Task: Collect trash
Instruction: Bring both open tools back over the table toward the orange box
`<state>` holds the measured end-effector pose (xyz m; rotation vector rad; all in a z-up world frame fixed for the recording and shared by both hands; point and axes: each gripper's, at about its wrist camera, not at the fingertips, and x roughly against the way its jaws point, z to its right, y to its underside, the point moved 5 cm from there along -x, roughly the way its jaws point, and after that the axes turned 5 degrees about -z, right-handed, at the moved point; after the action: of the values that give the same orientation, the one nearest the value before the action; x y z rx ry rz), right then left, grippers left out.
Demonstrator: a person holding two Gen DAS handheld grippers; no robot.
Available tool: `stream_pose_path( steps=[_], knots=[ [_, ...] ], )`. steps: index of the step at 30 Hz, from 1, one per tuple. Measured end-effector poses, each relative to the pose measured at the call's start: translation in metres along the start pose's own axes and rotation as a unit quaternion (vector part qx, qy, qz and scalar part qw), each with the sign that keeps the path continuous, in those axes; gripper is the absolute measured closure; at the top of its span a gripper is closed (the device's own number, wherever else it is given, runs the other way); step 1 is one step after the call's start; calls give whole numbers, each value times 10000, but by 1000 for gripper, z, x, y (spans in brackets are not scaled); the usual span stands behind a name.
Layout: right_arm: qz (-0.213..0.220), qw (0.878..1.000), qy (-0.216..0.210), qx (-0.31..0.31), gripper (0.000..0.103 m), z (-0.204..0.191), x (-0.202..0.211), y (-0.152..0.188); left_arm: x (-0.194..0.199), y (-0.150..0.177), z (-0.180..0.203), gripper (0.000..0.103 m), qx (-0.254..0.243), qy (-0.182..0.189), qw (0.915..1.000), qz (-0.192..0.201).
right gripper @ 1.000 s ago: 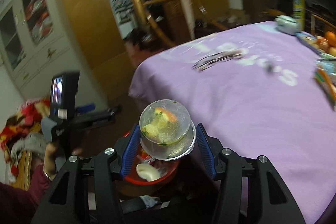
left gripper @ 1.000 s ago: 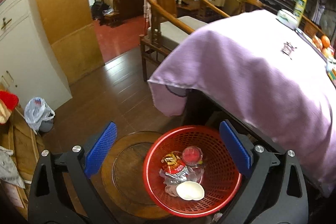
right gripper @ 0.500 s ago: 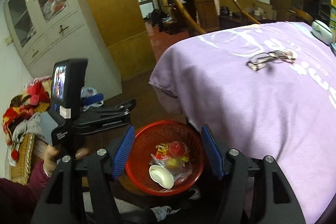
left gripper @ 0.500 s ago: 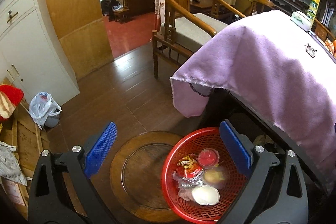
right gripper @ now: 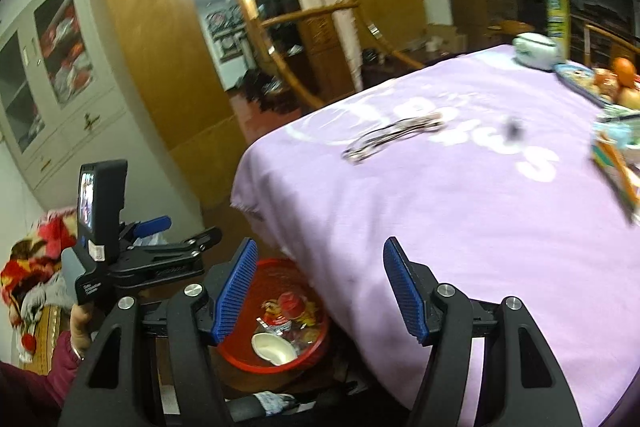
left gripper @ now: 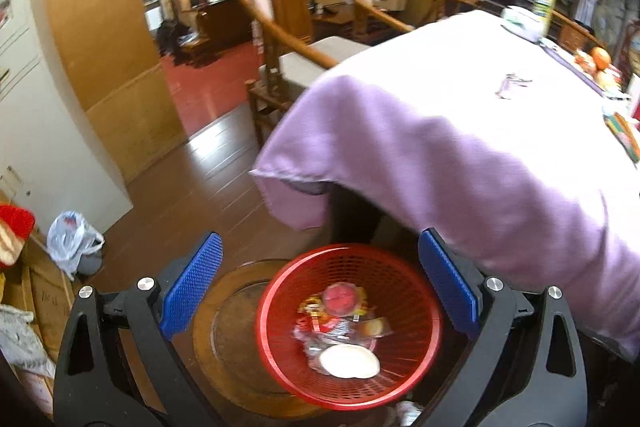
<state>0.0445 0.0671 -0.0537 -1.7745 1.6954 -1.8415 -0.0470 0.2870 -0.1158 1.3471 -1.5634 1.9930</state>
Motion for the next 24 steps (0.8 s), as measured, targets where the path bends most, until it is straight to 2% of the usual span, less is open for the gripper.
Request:
stream_pose_path(
  steps=[5,8,14,19,24],
  knots=[
    [390,9979,375,-362,37,49,44,5,15,-10,59,8,-542,309,9980,72],
    [559,9934,780,-633,36,88,70,9,21,-21,106,8,-988,558,9935,124],
    [710,9751,1741,-1176,36,185,113,7,22,-45,215,8,-1916,1044,9758,159],
    [701,9578,2241,-1659,35,265,128,2,15,-65,300,8,-2455,1308,9603,220],
    [641,9416,2627,-2009,34,330,126,-6,0,-78,376,8,-2799,1543,9475,44]
  ],
)
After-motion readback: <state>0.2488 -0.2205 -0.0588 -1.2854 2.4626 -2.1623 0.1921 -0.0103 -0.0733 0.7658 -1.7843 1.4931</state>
